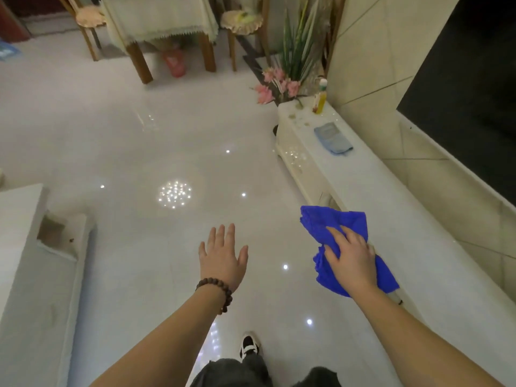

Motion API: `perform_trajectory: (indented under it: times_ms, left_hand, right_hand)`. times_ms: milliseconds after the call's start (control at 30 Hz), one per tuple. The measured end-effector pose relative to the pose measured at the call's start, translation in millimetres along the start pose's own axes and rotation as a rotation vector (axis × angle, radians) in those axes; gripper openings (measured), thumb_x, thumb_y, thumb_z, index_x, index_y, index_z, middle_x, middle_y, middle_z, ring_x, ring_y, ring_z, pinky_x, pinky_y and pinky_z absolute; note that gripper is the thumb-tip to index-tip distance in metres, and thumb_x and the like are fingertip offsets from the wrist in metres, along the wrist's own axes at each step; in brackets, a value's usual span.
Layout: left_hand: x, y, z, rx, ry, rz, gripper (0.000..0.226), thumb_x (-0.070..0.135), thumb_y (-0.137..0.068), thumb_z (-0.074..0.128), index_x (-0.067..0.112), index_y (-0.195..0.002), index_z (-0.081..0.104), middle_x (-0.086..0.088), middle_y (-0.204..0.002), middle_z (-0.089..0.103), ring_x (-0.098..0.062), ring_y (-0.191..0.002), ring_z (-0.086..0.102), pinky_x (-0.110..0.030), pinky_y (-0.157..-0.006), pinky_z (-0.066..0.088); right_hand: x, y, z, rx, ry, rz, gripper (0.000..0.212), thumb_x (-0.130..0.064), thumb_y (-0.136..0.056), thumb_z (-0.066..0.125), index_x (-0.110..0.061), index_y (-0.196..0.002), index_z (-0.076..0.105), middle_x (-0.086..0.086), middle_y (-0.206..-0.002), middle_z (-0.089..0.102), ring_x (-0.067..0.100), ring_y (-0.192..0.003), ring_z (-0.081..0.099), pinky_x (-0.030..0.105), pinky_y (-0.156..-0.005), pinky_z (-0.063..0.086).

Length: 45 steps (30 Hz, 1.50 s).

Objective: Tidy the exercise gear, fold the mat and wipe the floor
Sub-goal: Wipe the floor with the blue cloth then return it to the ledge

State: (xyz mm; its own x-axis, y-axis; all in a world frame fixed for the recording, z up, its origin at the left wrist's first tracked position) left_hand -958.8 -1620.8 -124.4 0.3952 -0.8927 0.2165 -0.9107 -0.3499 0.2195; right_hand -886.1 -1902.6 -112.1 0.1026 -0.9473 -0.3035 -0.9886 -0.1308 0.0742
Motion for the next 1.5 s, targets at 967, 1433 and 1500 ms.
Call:
perform_trajectory:
  times_ms: [967,1433,1500]
  left_hand:
    - [361.6,-453.7,-5.3,-0.172,-0.149,0.601,0.063,0.049,-0.100,0.024,0.023,-0.154,0.004,-0.002,-0.162,0.008,-0.020,-0.149,0.000,-0.043,-0.121,0.007]
    - [431.0,-542.8,34.0,-0.366,-0.259,0.805,0.062,0.049,-0.101,0.024,0.024,-0.154,0.004,-0.002,-0.162,0.005,-0.021,-0.149,-0.001,-0.045,-0.121,0.007]
    - [438.2,-563.2,43.0,-0.399,-0.281,0.856,0.062,0.048,-0.101,0.024,0.024,-0.154,0.004,-0.002,-0.162,0.004,-0.021,-0.149,-0.001,-0.044,-0.121,0.007]
  right_hand:
    - [155.9,-371.8,-30.7,0.047,-0.073,0.577,0.047,-0.039,-0.097,0.043,-0.027,-0.142,0.037,0.001,-0.147,0.038,0.021,-0.131,0.038,0.042,-0.105,0.033]
    - [164.5,-435.2,-6.2,0.103,-0.176,0.896,0.047,-0.037,-0.098,0.042,-0.026,-0.143,0.036,0.003,-0.148,0.037,0.024,-0.133,0.036,0.042,-0.106,0.031]
    - [163.2,-448.7,7.4,0.090,-0.187,0.942,0.046,-0.036,-0.098,0.043,-0.026,-0.142,0.038,0.004,-0.147,0.038,0.025,-0.132,0.037,0.043,-0.106,0.032]
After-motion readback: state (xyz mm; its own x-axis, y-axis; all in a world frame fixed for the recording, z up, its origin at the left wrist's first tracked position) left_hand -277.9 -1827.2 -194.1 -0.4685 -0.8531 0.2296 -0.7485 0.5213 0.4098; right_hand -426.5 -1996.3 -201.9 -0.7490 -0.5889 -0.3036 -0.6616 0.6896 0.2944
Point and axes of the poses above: each hand's wrist, its own y-axis away from the middle knuckle, its own z-axis out of the palm, x = y × z, the point moved 9 cm from there along -y, towards the middle knuckle
